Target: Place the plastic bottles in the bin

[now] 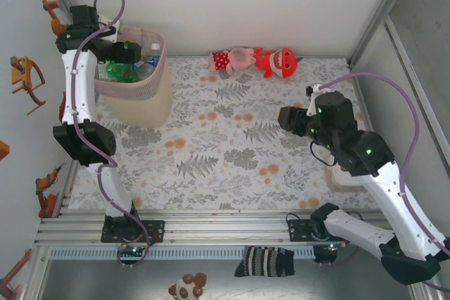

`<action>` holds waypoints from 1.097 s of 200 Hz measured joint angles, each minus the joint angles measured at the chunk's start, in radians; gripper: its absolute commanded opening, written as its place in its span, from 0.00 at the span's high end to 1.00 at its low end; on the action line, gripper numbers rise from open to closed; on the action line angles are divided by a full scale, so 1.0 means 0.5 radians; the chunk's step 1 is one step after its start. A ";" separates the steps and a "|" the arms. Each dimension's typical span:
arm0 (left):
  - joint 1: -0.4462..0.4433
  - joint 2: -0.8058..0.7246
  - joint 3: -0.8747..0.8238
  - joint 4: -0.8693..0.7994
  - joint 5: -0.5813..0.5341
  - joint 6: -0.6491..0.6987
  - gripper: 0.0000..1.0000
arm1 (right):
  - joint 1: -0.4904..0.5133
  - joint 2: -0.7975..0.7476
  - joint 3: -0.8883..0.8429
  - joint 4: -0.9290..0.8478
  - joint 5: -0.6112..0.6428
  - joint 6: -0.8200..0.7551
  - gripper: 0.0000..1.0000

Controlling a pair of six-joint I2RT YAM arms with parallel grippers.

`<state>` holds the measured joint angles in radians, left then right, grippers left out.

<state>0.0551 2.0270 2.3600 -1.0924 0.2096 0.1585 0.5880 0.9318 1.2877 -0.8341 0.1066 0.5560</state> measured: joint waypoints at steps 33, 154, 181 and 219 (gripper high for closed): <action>0.006 -0.134 0.000 0.020 -0.001 -0.002 0.10 | 0.000 -0.003 0.005 0.001 0.000 0.000 0.41; 0.008 -0.941 -1.034 0.258 0.153 -0.113 0.44 | 0.000 -0.007 0.005 0.001 -0.001 -0.008 0.41; 0.008 -1.372 -1.446 0.448 0.176 -0.208 0.34 | 0.000 -0.019 -0.013 0.005 0.024 -0.027 0.40; 0.008 -1.968 -2.145 0.784 0.179 -0.375 0.14 | 0.000 -0.117 -0.198 0.054 0.181 -0.134 0.37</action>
<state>0.0589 1.0428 1.2873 -0.7006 0.2989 -0.0292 0.5880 0.8730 1.1889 -0.8070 0.1970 0.4892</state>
